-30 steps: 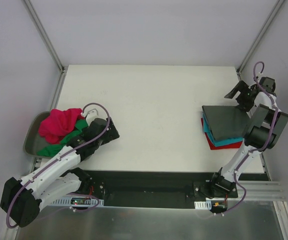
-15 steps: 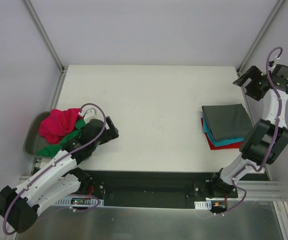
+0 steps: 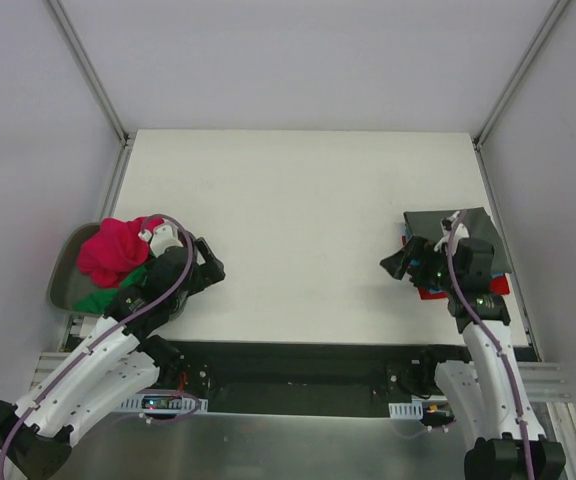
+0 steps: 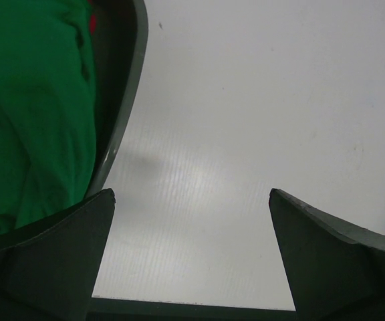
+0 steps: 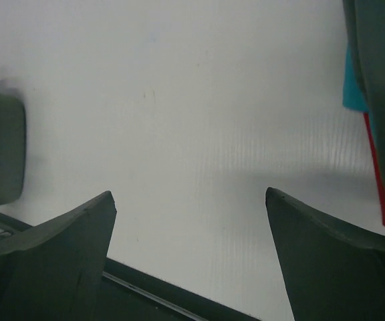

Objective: Fold and stack the t-shirts
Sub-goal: Put the neatly folded tshirt into the corner of the board with the right arm

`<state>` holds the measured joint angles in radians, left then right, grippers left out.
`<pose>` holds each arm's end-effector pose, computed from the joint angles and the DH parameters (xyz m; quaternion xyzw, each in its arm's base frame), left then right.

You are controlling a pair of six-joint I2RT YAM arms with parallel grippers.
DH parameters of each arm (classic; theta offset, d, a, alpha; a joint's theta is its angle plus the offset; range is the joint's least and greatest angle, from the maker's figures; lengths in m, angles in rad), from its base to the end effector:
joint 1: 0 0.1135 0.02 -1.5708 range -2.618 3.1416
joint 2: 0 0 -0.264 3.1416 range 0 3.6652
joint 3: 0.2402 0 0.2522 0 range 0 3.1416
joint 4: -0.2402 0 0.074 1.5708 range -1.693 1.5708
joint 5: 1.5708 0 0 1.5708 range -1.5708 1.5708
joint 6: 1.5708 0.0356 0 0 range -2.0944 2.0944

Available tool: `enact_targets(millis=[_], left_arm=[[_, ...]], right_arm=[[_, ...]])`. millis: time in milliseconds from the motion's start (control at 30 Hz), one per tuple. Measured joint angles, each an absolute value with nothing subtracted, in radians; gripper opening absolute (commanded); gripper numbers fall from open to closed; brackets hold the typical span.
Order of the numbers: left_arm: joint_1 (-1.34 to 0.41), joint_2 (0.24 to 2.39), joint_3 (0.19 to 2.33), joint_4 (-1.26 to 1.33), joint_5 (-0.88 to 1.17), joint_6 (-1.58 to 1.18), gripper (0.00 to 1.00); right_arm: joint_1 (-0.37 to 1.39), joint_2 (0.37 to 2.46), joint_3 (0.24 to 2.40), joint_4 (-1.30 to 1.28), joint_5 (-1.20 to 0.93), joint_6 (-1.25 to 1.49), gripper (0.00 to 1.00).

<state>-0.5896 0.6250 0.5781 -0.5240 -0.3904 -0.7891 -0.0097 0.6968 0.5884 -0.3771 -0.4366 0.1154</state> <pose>0.1267 -0.0685 0.2586 -0.1782 0.8474 -0.1678 0.4712 0.1617 0.0135 0.2665 -0.0594 0.8414 0.2118 0.4937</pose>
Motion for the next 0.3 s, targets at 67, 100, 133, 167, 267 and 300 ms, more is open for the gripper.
enact_targets(millis=[67,100,133,167,267,300], left_arm=[[-0.590,0.622,0.579,-0.553,-0.408,-0.807,0.99],[-0.590,0.624,0.581,-0.567,-0.417,-0.817,0.99],[-0.590,0.629,0.583,-0.581,-0.429,-0.823,0.99],[-0.590,0.636,0.590,-0.598,-0.440,-0.830,0.99],[-0.584,0.673,0.640,-0.657,-0.485,-0.849,0.99],[-0.577,0.685,0.660,-0.670,-0.492,-0.852,0.99]], right_arm=[[-0.008,0.641,0.497,-0.375,-0.459,0.136,0.96],[-0.008,0.614,0.463,-0.368,-0.471,0.147,0.96],[-0.007,0.585,0.435,-0.358,-0.483,0.155,0.96],[-0.007,0.566,0.424,-0.350,-0.490,0.158,0.96],[-0.007,0.520,0.407,-0.297,-0.523,0.164,0.96],[-0.007,0.514,0.400,-0.271,-0.537,0.165,0.96]])
